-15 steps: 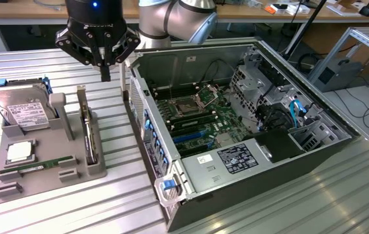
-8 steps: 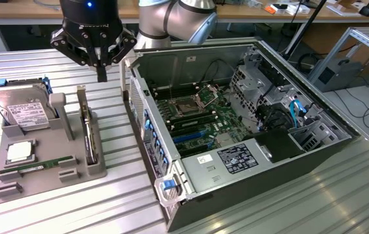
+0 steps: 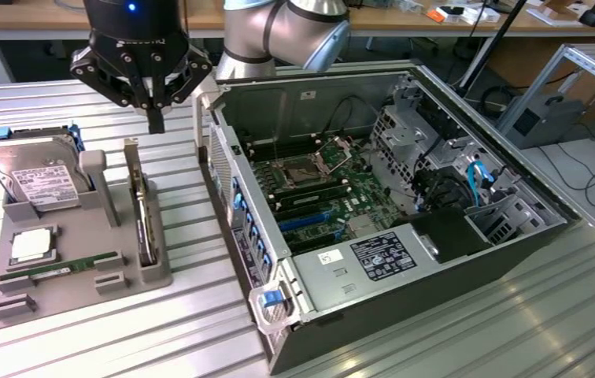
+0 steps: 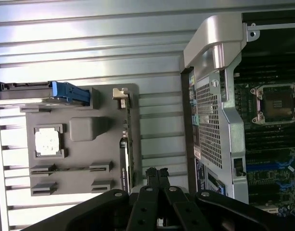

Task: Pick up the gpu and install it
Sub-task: 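Reach for the gpu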

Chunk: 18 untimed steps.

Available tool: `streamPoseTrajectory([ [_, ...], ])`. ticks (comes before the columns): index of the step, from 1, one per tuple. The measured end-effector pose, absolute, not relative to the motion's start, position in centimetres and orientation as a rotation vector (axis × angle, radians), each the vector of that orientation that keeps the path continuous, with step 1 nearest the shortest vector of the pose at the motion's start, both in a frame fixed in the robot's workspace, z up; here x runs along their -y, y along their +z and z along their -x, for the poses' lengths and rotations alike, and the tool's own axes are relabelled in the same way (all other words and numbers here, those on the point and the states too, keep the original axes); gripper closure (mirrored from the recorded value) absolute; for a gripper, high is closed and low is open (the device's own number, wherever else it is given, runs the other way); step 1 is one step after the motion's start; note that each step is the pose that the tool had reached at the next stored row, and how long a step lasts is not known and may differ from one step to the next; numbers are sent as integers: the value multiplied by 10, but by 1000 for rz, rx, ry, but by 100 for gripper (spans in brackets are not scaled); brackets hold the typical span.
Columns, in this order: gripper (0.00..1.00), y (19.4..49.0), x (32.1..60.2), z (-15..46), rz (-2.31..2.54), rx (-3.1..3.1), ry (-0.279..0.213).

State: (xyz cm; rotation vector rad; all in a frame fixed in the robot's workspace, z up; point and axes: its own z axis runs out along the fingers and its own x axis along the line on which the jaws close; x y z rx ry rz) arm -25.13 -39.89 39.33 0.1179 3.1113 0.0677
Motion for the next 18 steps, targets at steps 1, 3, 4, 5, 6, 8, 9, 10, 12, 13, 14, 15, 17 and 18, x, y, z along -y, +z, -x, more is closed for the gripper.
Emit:
streamPoseTrajectory([
  [1,89,393,399,253,-118,-3111,68],
  [3,89,393,399,255,-118,-3111,68],
  [4,89,393,399,256,-118,-3111,68],
  [5,89,393,399,257,-118,-3111,68],
  [6,89,393,399,258,-118,-3111,68],
  [8,89,393,399,260,-118,-3111,68],
  [9,89,393,399,261,-118,-3111,68],
  [10,89,393,399,263,-118,-3111,68],
  [12,89,393,399,264,-118,-3111,68],
  [13,89,393,399,265,-118,-3111,68],
  [14,89,393,399,266,-118,-3111,68],
  [15,89,393,399,267,-118,-3111,68],
  [17,89,393,399,269,-118,-3111,68],
  [18,89,393,399,270,-118,-3111,68],
])
